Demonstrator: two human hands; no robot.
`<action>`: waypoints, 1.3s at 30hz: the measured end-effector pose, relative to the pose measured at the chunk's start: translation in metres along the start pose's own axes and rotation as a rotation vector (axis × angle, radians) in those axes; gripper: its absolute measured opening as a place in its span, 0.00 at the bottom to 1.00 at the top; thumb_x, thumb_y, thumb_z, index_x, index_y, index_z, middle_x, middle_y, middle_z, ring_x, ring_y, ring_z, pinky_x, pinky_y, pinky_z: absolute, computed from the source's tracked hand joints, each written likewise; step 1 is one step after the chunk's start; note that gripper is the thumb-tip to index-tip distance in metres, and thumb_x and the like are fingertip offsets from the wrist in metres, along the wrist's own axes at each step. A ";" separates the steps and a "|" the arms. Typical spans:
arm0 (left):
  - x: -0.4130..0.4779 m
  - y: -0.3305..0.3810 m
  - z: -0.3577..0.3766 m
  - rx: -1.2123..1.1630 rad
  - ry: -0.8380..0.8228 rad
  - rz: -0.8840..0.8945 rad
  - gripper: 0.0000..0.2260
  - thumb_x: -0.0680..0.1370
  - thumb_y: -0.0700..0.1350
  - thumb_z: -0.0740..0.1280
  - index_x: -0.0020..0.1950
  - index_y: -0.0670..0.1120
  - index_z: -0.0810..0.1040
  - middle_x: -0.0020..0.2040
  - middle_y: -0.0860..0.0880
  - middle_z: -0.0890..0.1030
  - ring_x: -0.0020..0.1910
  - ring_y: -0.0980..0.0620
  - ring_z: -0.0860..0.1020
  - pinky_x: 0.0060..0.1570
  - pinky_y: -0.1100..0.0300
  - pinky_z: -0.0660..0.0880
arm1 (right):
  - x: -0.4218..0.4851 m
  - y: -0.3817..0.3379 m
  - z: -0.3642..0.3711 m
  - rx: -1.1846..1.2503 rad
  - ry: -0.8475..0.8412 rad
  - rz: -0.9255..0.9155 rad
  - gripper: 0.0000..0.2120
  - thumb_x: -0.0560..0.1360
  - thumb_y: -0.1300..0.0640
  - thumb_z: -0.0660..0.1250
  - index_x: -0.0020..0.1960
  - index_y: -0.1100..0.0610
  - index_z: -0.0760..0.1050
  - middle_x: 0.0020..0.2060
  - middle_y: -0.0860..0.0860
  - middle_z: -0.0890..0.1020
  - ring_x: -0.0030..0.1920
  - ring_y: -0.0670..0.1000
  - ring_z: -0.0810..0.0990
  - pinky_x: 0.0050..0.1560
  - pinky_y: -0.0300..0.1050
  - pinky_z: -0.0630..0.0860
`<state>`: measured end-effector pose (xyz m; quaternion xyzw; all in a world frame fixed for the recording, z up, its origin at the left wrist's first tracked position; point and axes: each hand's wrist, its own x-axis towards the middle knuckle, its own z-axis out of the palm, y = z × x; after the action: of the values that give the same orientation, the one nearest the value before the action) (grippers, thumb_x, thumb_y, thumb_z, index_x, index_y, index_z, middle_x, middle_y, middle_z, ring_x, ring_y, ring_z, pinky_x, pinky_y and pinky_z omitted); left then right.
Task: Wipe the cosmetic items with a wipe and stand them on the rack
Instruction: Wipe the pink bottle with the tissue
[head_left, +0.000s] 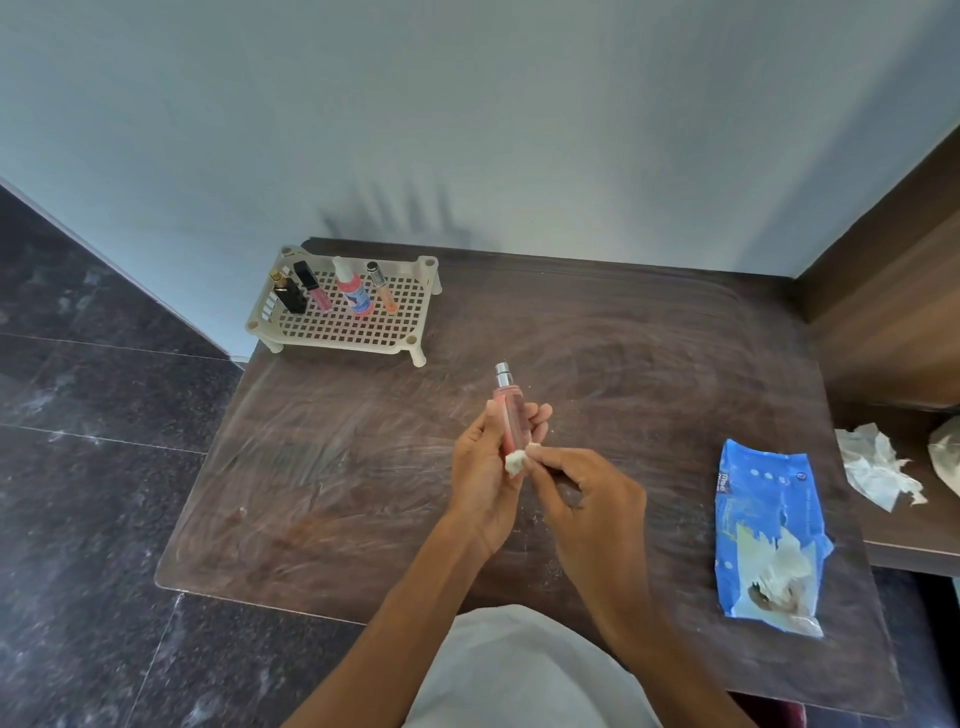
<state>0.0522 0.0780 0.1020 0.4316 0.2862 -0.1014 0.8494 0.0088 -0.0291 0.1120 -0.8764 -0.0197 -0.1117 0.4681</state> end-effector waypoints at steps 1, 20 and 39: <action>-0.001 -0.002 -0.001 0.001 -0.004 -0.007 0.16 0.84 0.48 0.59 0.57 0.37 0.80 0.52 0.39 0.84 0.57 0.45 0.83 0.60 0.55 0.78 | 0.002 0.000 0.001 0.005 -0.002 0.003 0.10 0.73 0.53 0.73 0.53 0.54 0.85 0.47 0.41 0.84 0.49 0.37 0.81 0.51 0.24 0.74; -0.007 0.009 -0.001 0.133 -0.082 0.032 0.20 0.84 0.53 0.58 0.67 0.40 0.73 0.60 0.42 0.84 0.61 0.46 0.82 0.61 0.53 0.77 | 0.003 -0.010 0.013 0.174 -0.032 0.215 0.10 0.74 0.49 0.71 0.54 0.50 0.85 0.45 0.39 0.86 0.47 0.35 0.83 0.47 0.27 0.77; -0.006 0.015 -0.016 0.146 -0.239 0.027 0.17 0.85 0.53 0.57 0.66 0.42 0.65 0.62 0.47 0.83 0.62 0.48 0.81 0.62 0.47 0.76 | 0.019 -0.021 0.024 0.237 -0.005 0.313 0.06 0.77 0.55 0.72 0.53 0.51 0.85 0.43 0.40 0.86 0.45 0.37 0.84 0.46 0.30 0.78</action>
<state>0.0466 0.0993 0.1080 0.4809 0.1691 -0.1612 0.8451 0.0281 0.0012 0.1205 -0.8078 0.1028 -0.0323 0.5795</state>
